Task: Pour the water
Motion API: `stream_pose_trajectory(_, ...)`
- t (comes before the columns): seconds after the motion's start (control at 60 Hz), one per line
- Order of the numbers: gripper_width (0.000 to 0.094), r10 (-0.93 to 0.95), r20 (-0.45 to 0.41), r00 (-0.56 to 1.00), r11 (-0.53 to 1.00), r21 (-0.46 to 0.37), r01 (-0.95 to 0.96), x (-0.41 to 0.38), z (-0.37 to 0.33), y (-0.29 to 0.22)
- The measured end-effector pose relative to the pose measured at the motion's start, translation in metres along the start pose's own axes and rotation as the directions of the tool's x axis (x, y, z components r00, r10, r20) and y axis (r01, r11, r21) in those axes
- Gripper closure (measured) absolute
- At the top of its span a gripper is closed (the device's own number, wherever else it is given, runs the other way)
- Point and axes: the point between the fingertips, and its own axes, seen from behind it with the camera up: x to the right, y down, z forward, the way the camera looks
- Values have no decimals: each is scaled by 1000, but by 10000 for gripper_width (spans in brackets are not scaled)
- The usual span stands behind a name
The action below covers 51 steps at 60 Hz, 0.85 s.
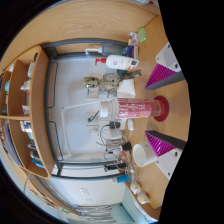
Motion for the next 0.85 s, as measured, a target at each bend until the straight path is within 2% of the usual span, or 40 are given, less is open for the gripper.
stream_pose_trajectory(0.167,89,-19,-39,999,1000,-13,18,-15,-60,-12)
stream_pose_trajectory(0.267,81,-34,-85,996,999,32,36,-18,-92,-31)
stream_pose_trajectory(0.467,82,-33,-51,998,996,87,37,-37,-134,-53)
stream_pose_trajectory(0.6,81,-28,-69,997,993,115,35,-32,-152,-61)
stream_pose_trajectory(0.85,81,-8,-53,999,996,93,13,-37,-162,-52)
